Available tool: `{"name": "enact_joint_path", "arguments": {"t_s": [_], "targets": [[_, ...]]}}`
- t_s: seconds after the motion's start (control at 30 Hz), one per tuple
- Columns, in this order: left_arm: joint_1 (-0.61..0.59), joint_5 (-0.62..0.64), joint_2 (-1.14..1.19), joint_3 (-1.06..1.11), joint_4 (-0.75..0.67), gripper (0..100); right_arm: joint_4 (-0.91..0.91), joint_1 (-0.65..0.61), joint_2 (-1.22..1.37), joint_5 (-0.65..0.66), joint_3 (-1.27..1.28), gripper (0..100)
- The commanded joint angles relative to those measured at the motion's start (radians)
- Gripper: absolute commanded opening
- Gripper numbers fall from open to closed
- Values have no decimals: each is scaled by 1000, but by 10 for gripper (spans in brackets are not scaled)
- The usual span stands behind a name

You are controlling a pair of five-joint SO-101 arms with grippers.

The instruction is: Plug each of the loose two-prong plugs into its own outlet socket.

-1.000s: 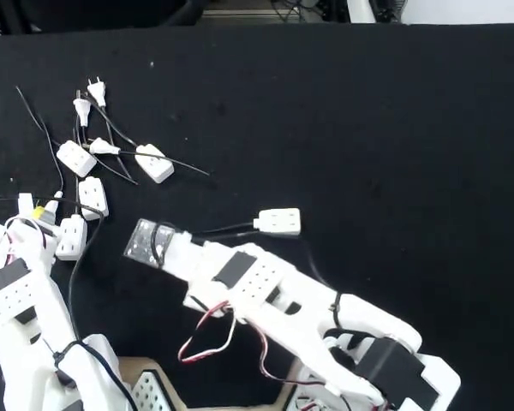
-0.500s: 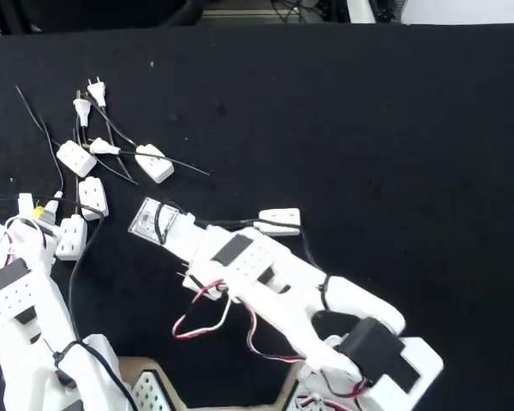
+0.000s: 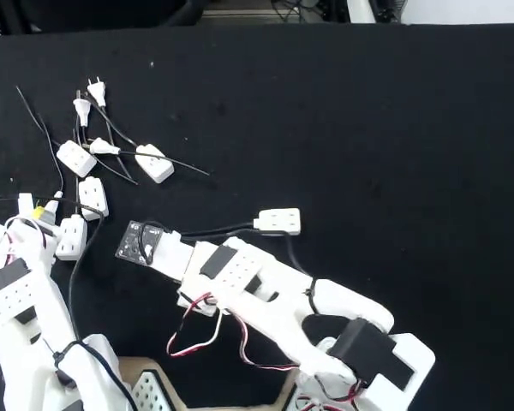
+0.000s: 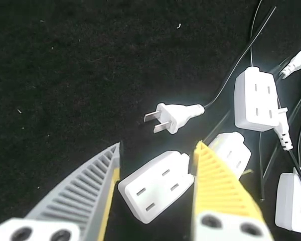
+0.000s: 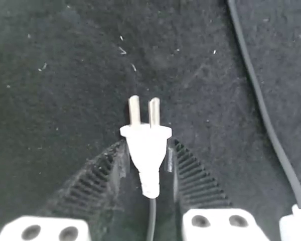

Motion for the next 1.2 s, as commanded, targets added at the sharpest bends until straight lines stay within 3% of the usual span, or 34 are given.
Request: {"name": "enact_joint_path", "arguments": {"t_s": [0.0,0.17,0.43,0.7,0.9,1.17], "targets": [[-8,3,-9,-5,-18,234,-20,-15,-8,11,-8,123],[-8,3,-9,-5,-18,234,-9,-17,-88,2,15,6],[-8,3,-9,-5,-18,234,-40,-15,-211,2,104,11],[-8,3,-9,-5,-18,234,-110,54,-97,9,87,16],[-8,3,-9,-5,-18,234,-44,46,-38,6,18,126],[-8,3,-9,-5,-18,234,-32,37,-88,0,24,15]]}}
